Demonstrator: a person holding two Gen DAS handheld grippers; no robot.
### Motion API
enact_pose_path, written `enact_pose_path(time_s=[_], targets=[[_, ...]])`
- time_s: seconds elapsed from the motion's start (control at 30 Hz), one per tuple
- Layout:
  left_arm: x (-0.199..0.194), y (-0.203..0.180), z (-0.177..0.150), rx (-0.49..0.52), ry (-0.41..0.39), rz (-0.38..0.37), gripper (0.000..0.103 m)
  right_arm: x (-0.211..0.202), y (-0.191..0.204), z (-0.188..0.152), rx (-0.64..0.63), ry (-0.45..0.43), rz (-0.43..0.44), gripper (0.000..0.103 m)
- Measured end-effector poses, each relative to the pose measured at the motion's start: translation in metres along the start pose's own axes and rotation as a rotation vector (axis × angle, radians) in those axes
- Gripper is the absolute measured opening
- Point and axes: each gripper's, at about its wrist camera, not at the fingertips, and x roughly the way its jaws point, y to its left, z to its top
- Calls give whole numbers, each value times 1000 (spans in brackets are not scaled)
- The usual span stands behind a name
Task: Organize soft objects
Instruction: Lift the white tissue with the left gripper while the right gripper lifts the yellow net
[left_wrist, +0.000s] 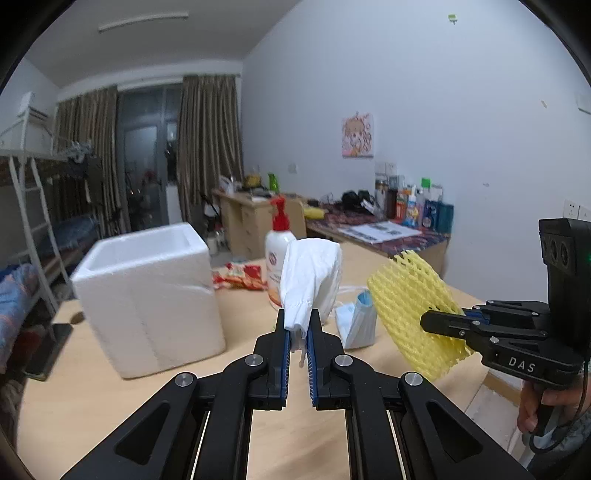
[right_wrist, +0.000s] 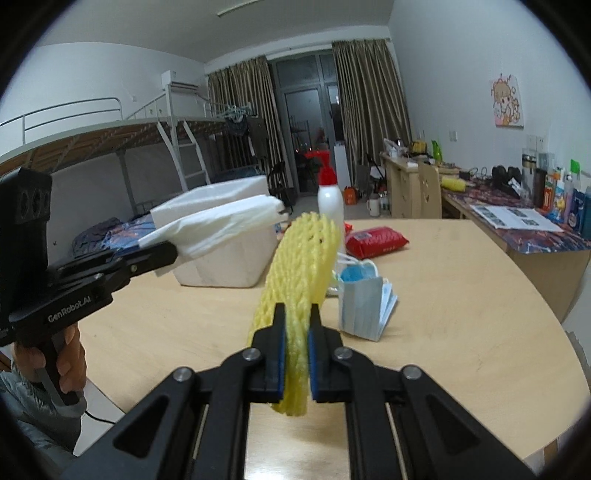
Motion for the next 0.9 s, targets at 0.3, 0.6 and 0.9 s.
enact_pose_path(time_s=[0.3,0.6,0.9], targets=[[-56,-5,4,-6,-90,53,9,-27,21,9,-34,-102,26,12],[-99,-10,9,9,-167,96,9,-50,39,19,-79,-184,40,12],[-125,-7,5,-1,-209,162,9,-62,51,18,-103,-221,56,12]])
